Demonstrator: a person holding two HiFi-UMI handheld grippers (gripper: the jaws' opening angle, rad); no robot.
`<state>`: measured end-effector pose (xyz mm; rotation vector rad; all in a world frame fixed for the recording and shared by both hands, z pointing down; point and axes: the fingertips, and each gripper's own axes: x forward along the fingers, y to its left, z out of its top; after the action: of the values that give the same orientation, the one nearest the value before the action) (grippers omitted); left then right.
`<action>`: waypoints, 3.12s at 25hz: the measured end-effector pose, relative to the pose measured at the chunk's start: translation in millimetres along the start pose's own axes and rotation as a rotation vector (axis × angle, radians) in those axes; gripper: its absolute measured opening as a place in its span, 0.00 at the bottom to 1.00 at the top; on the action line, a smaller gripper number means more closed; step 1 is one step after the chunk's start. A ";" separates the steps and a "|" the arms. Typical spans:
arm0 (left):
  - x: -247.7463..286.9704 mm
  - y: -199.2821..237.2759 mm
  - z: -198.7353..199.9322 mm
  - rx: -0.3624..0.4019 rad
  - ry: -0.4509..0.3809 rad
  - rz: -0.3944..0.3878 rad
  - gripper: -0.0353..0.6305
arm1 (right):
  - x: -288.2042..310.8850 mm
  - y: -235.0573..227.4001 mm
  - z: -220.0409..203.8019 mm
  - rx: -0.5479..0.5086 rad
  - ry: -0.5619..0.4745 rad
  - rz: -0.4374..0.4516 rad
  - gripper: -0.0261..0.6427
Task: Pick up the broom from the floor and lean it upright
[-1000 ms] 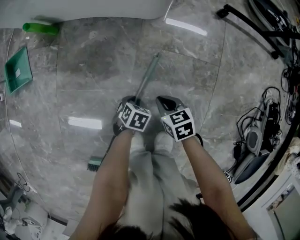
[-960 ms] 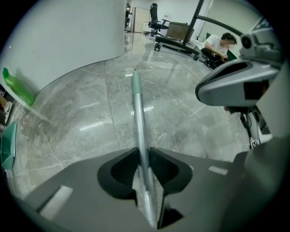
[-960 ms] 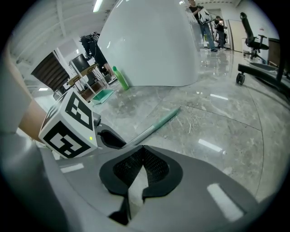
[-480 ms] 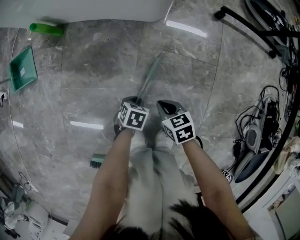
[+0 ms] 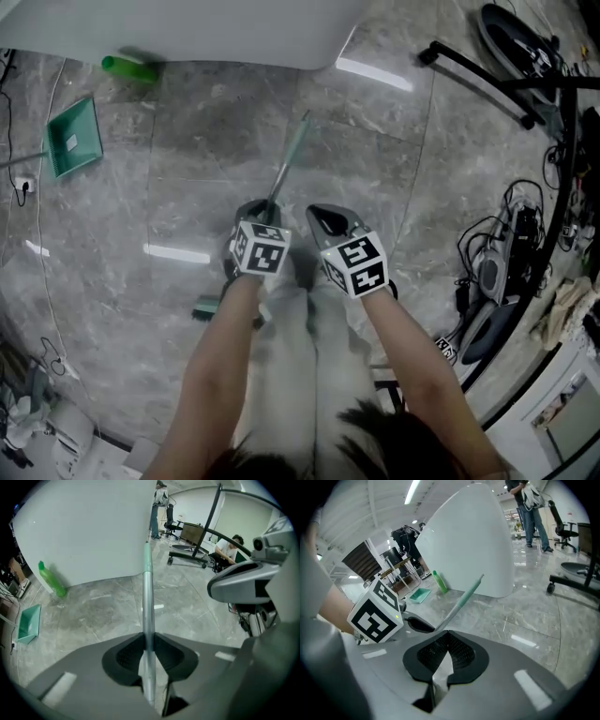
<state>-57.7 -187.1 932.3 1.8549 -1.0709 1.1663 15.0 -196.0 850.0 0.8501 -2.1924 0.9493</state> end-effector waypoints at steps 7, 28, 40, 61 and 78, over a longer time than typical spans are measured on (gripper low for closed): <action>-51.8 17.5 46.0 -0.013 -0.083 0.020 0.16 | -27.0 26.0 43.8 -0.006 -0.041 0.004 0.04; -142.1 38.0 212.9 0.064 -0.301 0.069 0.16 | -111.9 21.1 167.1 -0.017 -0.174 -0.081 0.04; -152.9 56.7 290.4 0.039 -0.337 0.102 0.17 | -127.6 9.3 189.4 -0.004 -0.190 -0.095 0.04; -154.1 62.3 331.6 0.123 -0.381 0.152 0.28 | -137.7 -7.2 191.8 0.015 -0.186 -0.123 0.04; -279.0 20.0 337.7 0.044 -0.548 0.027 0.13 | -198.3 48.2 285.4 -0.071 -0.325 -0.116 0.04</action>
<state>-26.6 -408.6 555.1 2.2681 -1.3698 0.7063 26.4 -330.3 526.1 1.1504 -2.4003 0.7122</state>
